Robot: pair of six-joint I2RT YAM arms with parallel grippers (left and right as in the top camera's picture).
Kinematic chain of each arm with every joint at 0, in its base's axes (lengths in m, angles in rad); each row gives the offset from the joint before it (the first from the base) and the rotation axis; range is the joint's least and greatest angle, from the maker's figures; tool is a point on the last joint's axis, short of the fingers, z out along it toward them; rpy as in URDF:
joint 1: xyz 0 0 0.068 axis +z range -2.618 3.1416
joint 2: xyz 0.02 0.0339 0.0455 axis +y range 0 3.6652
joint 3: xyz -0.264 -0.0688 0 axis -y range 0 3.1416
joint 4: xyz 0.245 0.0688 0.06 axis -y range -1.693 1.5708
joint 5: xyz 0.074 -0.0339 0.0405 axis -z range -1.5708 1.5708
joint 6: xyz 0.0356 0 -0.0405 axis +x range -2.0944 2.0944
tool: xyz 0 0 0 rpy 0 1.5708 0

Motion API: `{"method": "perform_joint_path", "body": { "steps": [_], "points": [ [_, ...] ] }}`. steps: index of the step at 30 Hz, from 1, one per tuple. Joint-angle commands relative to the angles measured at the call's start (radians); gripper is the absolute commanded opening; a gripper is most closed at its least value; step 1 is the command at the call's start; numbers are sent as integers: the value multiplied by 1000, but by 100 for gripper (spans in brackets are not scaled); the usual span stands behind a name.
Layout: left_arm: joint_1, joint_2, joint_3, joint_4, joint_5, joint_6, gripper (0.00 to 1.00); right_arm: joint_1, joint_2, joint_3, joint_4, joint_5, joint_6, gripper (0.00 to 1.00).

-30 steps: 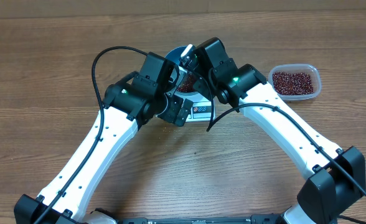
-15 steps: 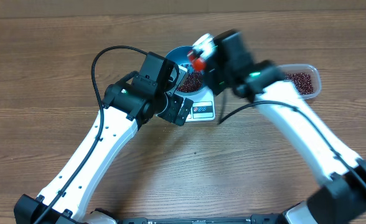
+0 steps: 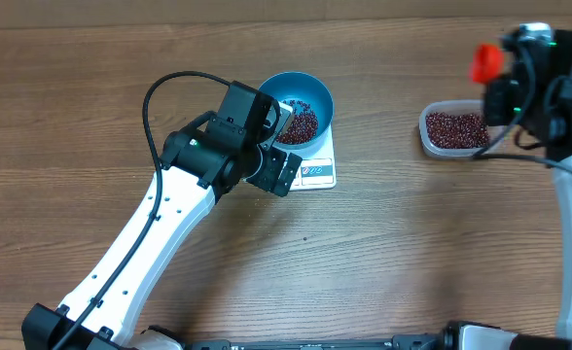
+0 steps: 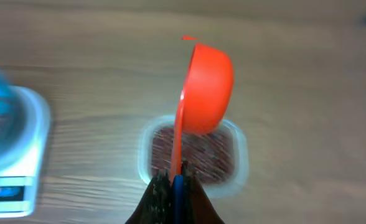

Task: Scoop item into bowl and weigh 150g on scale
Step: 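Move the empty scoop with the right gripper back to the bean tub, then dip the scoop into the bean tub with the right gripper and fill it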

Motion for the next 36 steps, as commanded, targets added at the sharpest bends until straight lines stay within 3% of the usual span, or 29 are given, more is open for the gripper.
{"method": "perform_joint_path", "body": {
  "steps": [1, 14, 19, 36],
  "points": [
    [5, -23, -3, 5, 7, -6, 100, -51, 41, 21, 2, 45, 3, 4],
    [5, -23, -3, 5, 7, -6, 99, 13, 274, 21, -69, 157, -140, 4],
    [5, -23, -3, 5, 7, -6, 100, 52, 340, 21, -71, 229, -140, 4],
    [5, -23, -3, 5, 7, -6, 100, 123, 459, -3, -69, 193, -136, 4]
  ]
}}
